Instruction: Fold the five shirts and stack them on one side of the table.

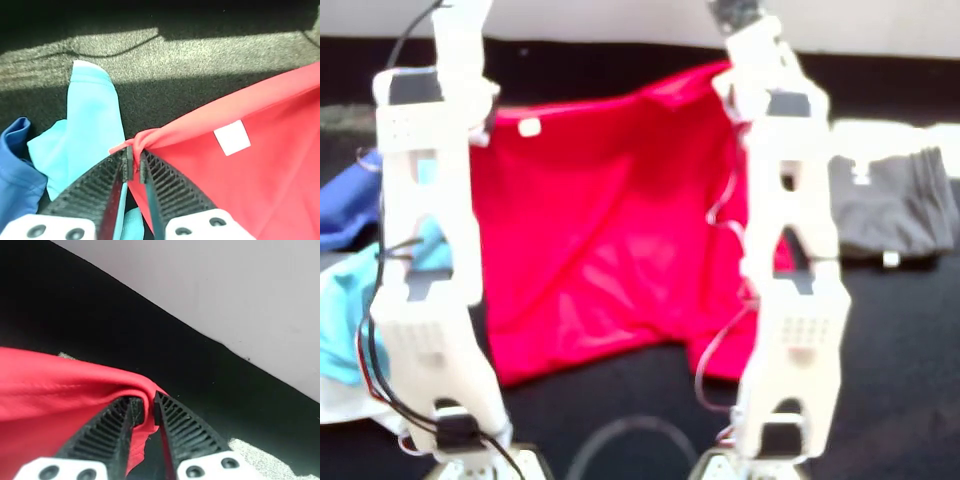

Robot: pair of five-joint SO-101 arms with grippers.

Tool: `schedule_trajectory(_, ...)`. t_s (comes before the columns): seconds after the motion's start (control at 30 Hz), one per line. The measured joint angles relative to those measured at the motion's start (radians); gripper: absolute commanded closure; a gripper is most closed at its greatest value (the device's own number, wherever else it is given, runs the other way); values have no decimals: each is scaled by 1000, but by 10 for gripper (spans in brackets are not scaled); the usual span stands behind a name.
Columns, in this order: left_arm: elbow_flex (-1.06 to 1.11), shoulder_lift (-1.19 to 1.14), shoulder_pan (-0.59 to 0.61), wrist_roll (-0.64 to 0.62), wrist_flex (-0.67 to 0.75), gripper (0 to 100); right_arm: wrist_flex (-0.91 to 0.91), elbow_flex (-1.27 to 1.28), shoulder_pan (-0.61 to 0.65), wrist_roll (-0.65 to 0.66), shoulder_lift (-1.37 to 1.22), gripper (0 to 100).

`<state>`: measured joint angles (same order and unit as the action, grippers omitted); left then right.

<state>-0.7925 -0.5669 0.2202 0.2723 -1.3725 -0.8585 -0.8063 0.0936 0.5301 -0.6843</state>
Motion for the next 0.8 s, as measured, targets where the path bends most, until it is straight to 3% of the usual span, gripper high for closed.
schedule_trajectory(0.2, -121, -178, 0, 0, 21, 991, 104, 0, 9, 0, -150, 992)
schedule_trajectory(0.6, -404, -520, 14, 9, 20, 991, 112, 0, 46, 0, -324, 992)
schedule_trajectory(0.8, -551, -545, 11, 9, -143, 991, 75, -43, 46, -28, -322, 992)
